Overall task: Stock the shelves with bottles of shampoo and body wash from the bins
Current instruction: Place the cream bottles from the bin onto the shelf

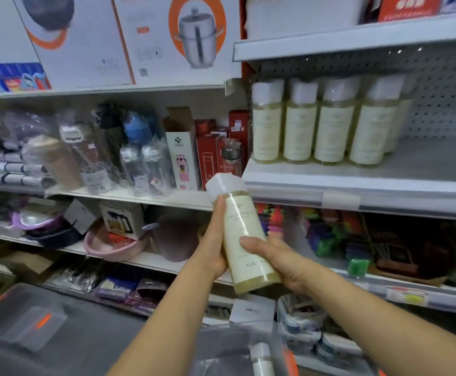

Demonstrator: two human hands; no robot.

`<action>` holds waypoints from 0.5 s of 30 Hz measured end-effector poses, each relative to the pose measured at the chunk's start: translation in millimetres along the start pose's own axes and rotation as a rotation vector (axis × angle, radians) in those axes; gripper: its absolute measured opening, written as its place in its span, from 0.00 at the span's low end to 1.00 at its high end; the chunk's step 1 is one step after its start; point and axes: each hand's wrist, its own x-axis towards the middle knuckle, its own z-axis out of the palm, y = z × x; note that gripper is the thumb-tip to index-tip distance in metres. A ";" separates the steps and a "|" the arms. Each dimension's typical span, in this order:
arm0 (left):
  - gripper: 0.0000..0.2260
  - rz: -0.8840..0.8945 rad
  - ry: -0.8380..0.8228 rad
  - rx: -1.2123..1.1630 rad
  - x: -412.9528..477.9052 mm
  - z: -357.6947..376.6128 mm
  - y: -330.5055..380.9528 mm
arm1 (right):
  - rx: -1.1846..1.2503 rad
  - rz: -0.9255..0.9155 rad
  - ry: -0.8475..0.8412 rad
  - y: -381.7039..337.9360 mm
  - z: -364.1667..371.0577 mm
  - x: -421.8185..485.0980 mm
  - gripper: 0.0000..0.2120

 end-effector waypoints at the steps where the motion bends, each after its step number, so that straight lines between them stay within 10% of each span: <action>1: 0.39 0.002 -0.024 0.016 0.6 9.4 4.4 | -0.015 -0.039 0.020 -6.9 -5.0 -4.0 0.33; 15: 0.29 0.110 -0.184 0.252 50.6 189.4 16.4 | -0.063 -0.294 0.361 -94.7 -139.0 -69.0 0.30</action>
